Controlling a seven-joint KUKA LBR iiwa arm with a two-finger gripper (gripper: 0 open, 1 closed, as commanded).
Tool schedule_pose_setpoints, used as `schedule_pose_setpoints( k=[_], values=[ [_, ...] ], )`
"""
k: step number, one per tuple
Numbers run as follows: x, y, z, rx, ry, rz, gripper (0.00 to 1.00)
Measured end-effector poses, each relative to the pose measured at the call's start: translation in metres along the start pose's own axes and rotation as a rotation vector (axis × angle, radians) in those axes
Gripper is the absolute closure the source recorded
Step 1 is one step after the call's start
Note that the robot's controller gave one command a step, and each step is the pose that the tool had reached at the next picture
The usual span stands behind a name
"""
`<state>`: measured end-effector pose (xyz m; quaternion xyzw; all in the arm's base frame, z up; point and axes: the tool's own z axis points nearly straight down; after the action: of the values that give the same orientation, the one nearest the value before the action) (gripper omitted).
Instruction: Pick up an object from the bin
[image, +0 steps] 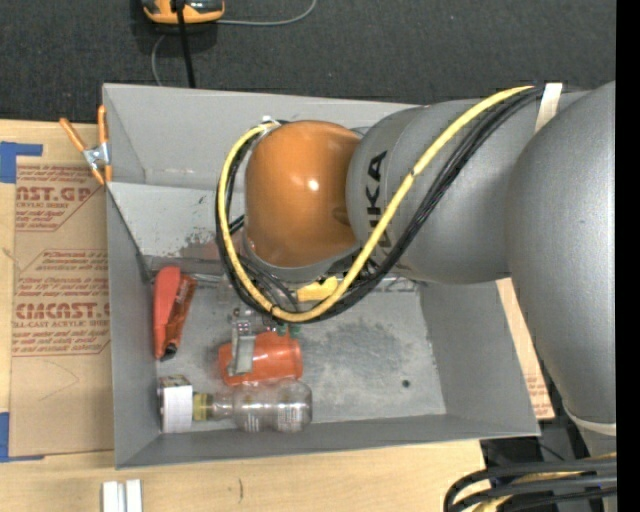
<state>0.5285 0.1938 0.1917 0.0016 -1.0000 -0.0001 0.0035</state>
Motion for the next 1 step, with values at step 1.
schedule_pose_setpoints(
  k=[1],
  values=[
    [-0.0019,-0.0009,-0.0045,-0.001,-0.007,0.002,0.0]
  ],
)
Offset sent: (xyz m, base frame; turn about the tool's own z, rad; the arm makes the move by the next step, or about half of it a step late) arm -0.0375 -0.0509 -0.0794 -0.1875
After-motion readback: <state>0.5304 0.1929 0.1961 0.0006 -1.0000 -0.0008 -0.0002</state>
